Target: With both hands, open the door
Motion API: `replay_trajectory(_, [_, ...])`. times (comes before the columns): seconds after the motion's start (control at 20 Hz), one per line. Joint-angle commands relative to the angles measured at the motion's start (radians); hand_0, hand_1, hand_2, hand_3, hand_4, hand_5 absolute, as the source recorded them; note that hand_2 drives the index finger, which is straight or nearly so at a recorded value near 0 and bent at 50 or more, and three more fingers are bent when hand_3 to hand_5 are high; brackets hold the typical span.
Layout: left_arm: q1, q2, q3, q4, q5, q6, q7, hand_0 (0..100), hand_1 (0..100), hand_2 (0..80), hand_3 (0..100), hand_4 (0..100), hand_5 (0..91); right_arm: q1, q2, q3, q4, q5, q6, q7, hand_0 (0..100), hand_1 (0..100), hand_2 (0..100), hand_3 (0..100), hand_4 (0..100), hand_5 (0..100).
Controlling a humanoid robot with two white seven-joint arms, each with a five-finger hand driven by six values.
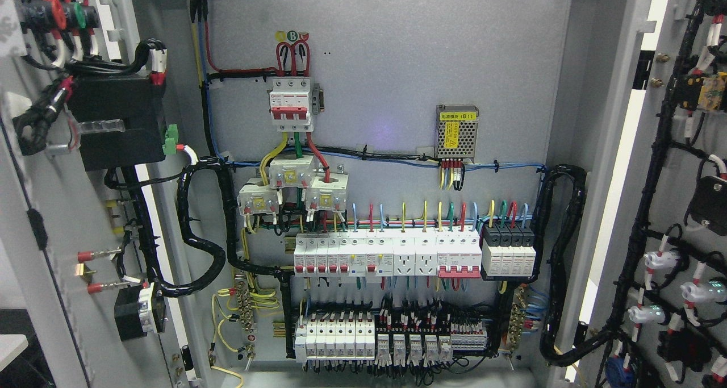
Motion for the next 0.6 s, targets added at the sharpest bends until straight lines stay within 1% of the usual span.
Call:
replay_trajectory(0.0, [0.009, 0.0, -0.003, 0.005, 0.0, 0.007, 0.0, 0, 0, 0.0, 0, 3, 0.0, 0.049, -0.016, -0.086, 0.014, -0.003, 0.0, -0.097, 11, 0, 0, 0, 0, 0])
replay_trajectory(0.1, [0.011, 0.002, -0.005, 0.001, -0.002, 0.004, 0.0, 0, 0, 0.0, 0, 3, 0.0, 0.092, -0.038, -0.089, -0.007, -0.003, -0.008, -0.144, 11, 0, 0, 0, 0, 0])
replay_trajectory(0.2, [0.017, 0.0, -0.029, -0.016, 0.0, -0.001, -0.001, 0, 0, 0.0, 0, 3, 0.0, 0.132, -0.042, -0.105, -0.035, -0.003, -0.033, -0.183, 11, 0, 0, 0, 0, 0])
replay_trajectory(0.3, [0.037, 0.0, -0.07, -0.086, 0.0, -0.012, -0.003, 0, 0, 0.0, 0, 3, 0.0, 0.165, -0.053, -0.113, -0.052, -0.003, -0.08, -0.183, 11, 0, 0, 0, 0, 0])
replay_trajectory(0.4, [0.098, 0.002, -0.115, -0.236, -0.002, -0.012, -0.015, 0, 0, 0.0, 0, 3, 0.0, 0.196, -0.087, -0.115, -0.065, -0.003, -0.109, -0.183, 11, 0, 0, 0, 0, 0])
replay_trajectory(0.45, [0.135, 0.002, -0.124, -0.327, -0.002, -0.012, -0.024, 0, 0, 0.0, 0, 3, 0.0, 0.219, -0.102, -0.115, -0.079, -0.003, -0.122, -0.192, 11, 0, 0, 0, 0, 0])
replay_trajectory(0.55, [0.202, 0.002, -0.153, -0.502, -0.002, -0.012, -0.039, 0, 0, 0.0, 0, 3, 0.0, 0.254, -0.119, -0.118, -0.102, -0.003, -0.17, -0.204, 11, 0, 0, 0, 0, 0])
